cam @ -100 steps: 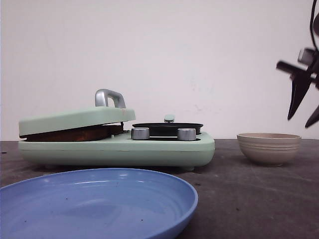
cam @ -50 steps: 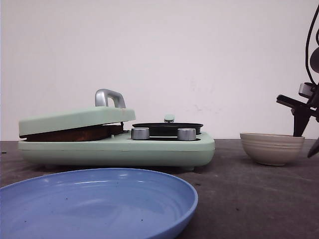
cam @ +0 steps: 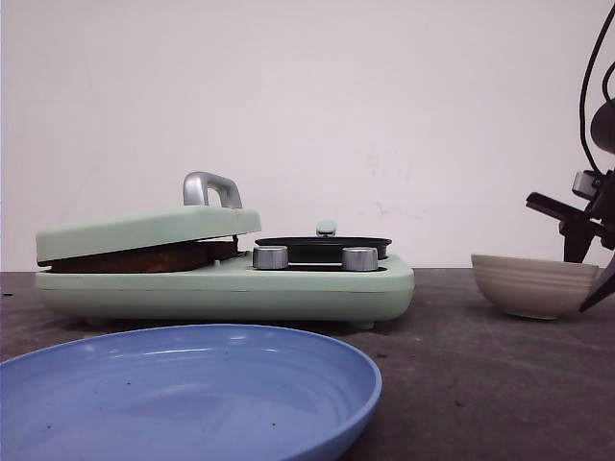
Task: Make breakfast with bread and shrimp
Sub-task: 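Grip the cream bowl rim with the right gripper and lift it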
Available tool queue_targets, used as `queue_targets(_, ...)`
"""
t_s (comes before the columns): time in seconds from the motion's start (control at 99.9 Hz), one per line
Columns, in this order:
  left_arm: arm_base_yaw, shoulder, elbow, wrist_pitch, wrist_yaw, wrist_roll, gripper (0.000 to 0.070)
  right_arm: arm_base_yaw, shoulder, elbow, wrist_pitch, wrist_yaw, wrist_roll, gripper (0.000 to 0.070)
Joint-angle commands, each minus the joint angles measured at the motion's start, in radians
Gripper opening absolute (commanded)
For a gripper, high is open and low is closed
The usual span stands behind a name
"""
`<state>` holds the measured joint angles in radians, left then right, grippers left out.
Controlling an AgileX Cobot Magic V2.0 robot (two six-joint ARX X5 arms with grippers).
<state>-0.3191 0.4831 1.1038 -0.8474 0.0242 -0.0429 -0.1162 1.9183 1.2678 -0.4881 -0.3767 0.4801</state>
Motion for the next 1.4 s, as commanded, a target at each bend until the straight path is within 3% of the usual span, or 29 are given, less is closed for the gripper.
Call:
queue_targets(0.0,-0.005,0.006,0.010,0.011,-0.001,0.002,0.0000,0.005,0.025,0.021,0.005,0.000,0.010,0.0077)
queue_targets(0.04,-0.005,0.006,0.010,0.011,-0.001,0.002,0.0000,0.005,0.025,0.021,0.006,0.000,0.010,0.0000)
queue_targets(0.3,-0.005,0.006,0.010,0.019,0.000,0.002,0.0000,0.024,-0.007,0.023,0.080,-0.047,-0.022,0.0000)
queue_targets(0.561,-0.005,0.006,0.010,0.035,0.000,0.002,0.0000,0.147,-0.116,0.026,0.339,-0.045,-0.019,0.0000)
queue_targets(0.671,-0.005,0.006,0.010,0.039,0.000,0.002,0.0000,0.230,-0.123,0.061,0.384,-0.032,-0.020,0.0000)
queue_targets(0.881,-0.005,0.006,0.010,0.040,0.000,0.002,0.0000,0.397,-0.121,0.122,0.442,0.162,-0.091,0.0000)
queue_targets(1.111,-0.005,0.006,0.010,0.040,0.000,0.002,0.0000,0.509,-0.112,0.130,0.565,0.299,-0.241,0.0000)
queue_targets(1.391,-0.005,0.006,0.010,0.040,0.002,0.001,0.0000,0.531,-0.095,0.130,0.569,0.388,-0.436,0.0000)
